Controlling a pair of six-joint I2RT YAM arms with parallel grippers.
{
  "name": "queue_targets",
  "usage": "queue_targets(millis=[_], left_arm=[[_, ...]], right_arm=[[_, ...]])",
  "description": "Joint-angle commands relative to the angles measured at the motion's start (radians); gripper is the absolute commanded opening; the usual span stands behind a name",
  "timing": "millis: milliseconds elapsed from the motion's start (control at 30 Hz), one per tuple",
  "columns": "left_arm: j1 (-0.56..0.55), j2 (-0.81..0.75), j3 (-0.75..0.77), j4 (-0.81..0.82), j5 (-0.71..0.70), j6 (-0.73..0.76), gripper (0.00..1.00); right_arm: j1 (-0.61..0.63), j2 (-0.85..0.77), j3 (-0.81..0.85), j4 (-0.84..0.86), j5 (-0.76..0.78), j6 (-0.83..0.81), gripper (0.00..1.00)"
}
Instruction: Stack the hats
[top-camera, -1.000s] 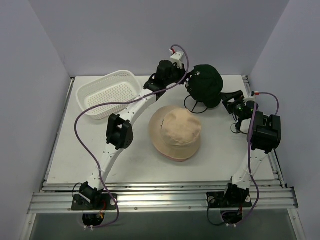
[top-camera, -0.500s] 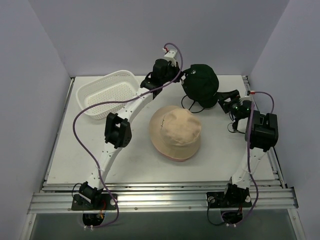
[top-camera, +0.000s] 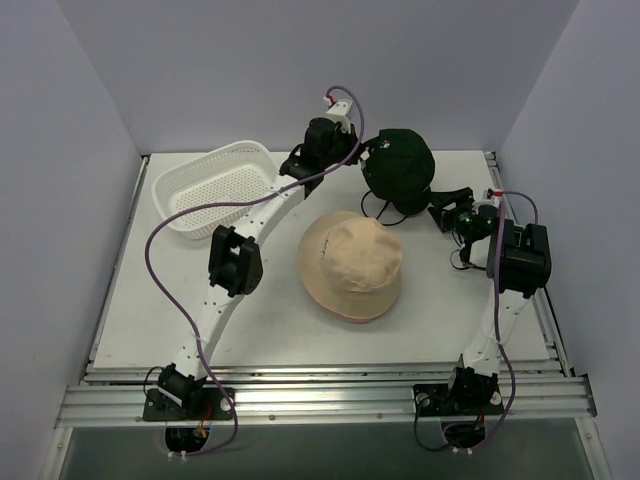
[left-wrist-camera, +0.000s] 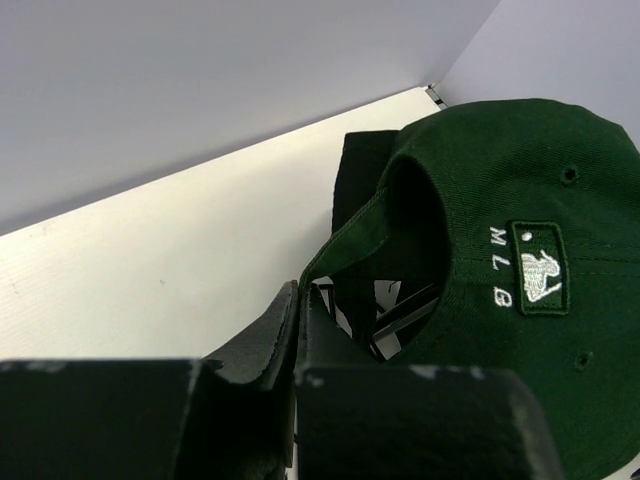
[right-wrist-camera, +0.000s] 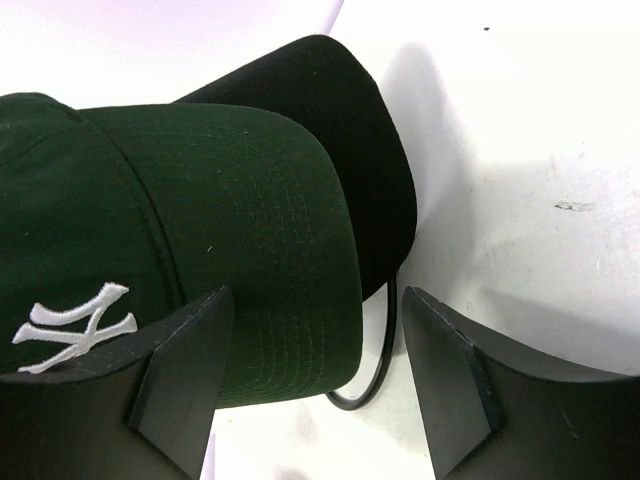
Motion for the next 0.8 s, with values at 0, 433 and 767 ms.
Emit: queue_targets(millis=[0, 433, 767], left_arm=[[0.012, -0.022, 0.028, -0.011, -0.014, 0.013, 0.02], [0.039, 0.015, 0.045, -0.065, -0.048, -0.008, 0.02], [0.045, 0.021, 0.039, -0.080, -0.049, -0.013, 0.02]], right_arm=[[0.008, 0.012, 0.041, 0.382, -0.018, 0.023, 0.63], [-0.003, 0.078, 0.057, 0.609, -0.034, 0.120, 0.64], [-0.015, 0.064, 0.067, 0.690, -0.058, 0.175, 0.58]])
